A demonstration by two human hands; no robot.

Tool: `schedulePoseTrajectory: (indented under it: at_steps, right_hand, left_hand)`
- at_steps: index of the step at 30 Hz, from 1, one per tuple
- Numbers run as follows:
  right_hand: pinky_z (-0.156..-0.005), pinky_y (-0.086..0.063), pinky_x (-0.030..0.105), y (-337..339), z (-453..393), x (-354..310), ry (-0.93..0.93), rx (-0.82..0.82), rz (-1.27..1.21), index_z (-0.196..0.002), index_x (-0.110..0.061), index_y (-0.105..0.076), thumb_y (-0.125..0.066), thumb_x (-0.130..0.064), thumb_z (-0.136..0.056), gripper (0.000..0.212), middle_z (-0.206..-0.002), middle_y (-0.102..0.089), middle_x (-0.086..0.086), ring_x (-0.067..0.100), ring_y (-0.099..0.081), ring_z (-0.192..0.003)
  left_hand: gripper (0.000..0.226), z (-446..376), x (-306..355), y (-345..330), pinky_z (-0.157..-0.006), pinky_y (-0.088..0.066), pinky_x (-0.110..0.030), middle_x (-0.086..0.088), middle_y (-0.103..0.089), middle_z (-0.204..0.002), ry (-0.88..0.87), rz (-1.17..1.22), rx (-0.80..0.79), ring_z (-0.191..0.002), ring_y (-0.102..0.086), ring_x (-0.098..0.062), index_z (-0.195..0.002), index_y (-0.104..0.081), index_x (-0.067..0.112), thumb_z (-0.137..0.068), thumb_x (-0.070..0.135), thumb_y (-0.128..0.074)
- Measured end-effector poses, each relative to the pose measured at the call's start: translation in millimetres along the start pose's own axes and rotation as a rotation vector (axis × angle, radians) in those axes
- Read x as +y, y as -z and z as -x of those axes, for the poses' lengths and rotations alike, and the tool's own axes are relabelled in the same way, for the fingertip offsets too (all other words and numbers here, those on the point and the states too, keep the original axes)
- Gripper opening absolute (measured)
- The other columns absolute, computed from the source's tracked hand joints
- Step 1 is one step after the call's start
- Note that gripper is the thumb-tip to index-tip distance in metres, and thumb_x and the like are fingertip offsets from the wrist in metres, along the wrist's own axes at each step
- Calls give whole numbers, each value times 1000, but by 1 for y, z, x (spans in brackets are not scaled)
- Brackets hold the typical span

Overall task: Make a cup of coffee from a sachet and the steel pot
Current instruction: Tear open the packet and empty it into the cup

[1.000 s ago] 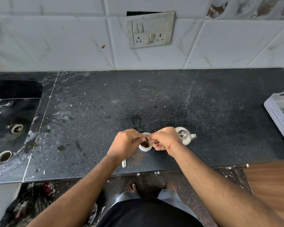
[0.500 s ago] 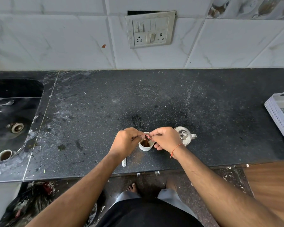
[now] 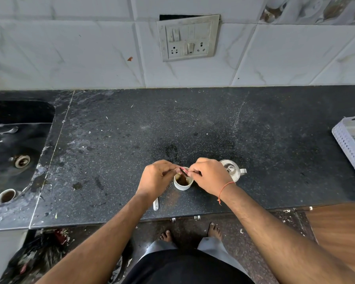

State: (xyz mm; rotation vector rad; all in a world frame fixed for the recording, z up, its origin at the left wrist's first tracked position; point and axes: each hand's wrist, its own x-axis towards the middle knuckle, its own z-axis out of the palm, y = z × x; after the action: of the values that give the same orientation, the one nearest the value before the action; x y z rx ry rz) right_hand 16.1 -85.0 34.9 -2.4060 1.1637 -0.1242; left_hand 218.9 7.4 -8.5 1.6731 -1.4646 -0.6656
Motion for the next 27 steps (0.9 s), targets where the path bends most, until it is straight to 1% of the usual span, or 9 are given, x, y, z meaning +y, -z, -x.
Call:
schedulePoseTrajectory:
  at_steps: [3,5,7,10,13,15,20,24,27]
  right_hand:
    - [-65,-38,29,0,-1,-3,32,22,7,-94,-26,-81,-71,-32,-98,12,-90,-63,-9,17,-61,-76]
    - [-64,-38,31,2,-2,-5,48,39,18,-91,-25,-77,-69,-30,-98,12,-86,-54,-13,17,-58,-72]
    - [-63,-43,33,4,-3,-6,65,53,31,-89,-26,-75,-68,-29,-97,12,-85,-50,-14,17,-58,-69]
    - [-61,-51,37,7,-3,-6,95,61,63,-87,-27,-72,-66,-32,-96,12,-87,-58,-10,20,-62,-69]
    - [-63,-52,37,11,-3,-6,122,47,98,-87,-26,-72,-64,-32,-96,14,-89,-65,-7,22,-65,-73]
    - [-64,-54,39,14,-3,-7,123,43,109,-87,-25,-72,-64,-31,-96,14,-86,-69,-6,22,-66,-74]
    - [-67,-57,42,21,-3,-9,99,15,151,-90,-26,-76,-65,-29,-97,13,-83,-75,-4,22,-69,-76]
    - [-67,-55,39,21,-4,-12,91,-22,218,-93,-26,-79,-63,-29,-99,18,-85,-76,-1,25,-70,-80]
    - [-68,-55,37,21,-6,-14,57,-38,244,-94,-27,-80,-62,-30,-97,18,-85,-77,-2,25,-71,-81]
  left_hand:
    - [12,-1,-1,0,-79,-51,-11,18,-80,-101,0,11,20,-92,-74,-4,-104,-89,22,-98,15,-82]
    - [10,-1,-1,1,-79,-52,-12,16,-80,-100,-10,21,31,-92,-75,-5,-104,-89,22,-98,16,-82]
    - [10,-2,-1,1,-76,-52,-14,14,-80,-100,-17,29,32,-89,-75,-8,-104,-88,22,-99,17,-82]
    - [10,-2,-1,1,-69,-48,-12,12,-80,-98,-6,49,24,-79,-70,-8,-105,-88,23,-99,18,-82]
    - [11,-2,0,0,-68,-43,-9,13,-78,-95,0,60,14,-75,-66,-1,-106,-88,21,-98,17,-83]
    - [11,-2,2,0,-66,-42,-8,13,-77,-93,1,66,16,-74,-65,-1,-106,-88,20,-98,16,-82]
    - [11,-4,2,1,-68,-47,-13,16,-76,-94,-14,9,-17,-77,-68,-7,-107,-88,22,-99,18,-82]
    - [9,-7,3,0,-76,-43,-6,24,-68,-89,-66,-94,-64,-84,-65,4,-103,-88,21,-98,16,-82]
    - [9,-9,3,-1,-75,-46,-12,21,-67,-88,-61,-129,-74,-83,-63,4,-103,-87,22,-98,17,-81]
